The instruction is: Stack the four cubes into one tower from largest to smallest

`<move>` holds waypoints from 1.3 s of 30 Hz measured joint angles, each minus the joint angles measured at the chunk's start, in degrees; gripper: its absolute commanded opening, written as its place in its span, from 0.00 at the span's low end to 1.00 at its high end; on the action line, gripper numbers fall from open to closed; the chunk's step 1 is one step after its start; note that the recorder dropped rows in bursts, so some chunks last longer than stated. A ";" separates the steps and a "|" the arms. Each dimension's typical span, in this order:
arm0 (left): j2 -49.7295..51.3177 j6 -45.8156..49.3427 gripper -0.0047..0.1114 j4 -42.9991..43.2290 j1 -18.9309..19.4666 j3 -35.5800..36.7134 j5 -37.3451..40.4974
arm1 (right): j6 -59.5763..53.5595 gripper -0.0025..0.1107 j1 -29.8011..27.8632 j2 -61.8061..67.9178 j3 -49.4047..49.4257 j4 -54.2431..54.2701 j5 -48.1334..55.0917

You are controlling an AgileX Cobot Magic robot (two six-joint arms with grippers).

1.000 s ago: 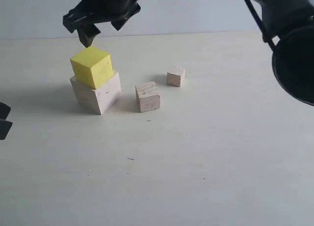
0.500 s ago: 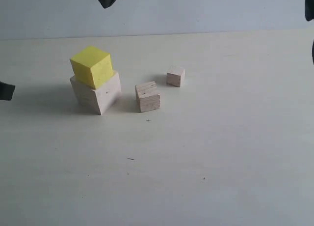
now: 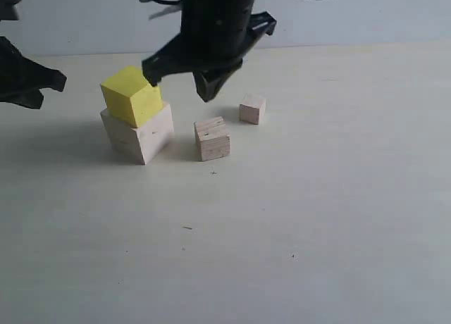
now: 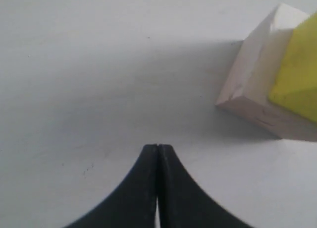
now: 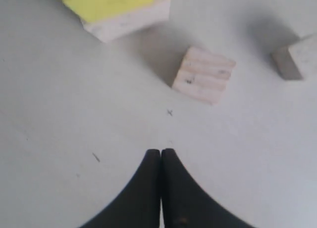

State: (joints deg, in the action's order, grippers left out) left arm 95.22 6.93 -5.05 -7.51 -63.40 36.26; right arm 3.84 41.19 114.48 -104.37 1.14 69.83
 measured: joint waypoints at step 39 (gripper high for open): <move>34.43 40.34 0.04 -49.63 6.10 -27.83 14.52 | -1.81 0.02 0.00 -34.13 32.72 16.92 -10.21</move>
State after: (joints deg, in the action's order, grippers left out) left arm 129.65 47.27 -54.68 -1.41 -91.23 50.77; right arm 2.02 41.19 80.35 -71.65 18.06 59.63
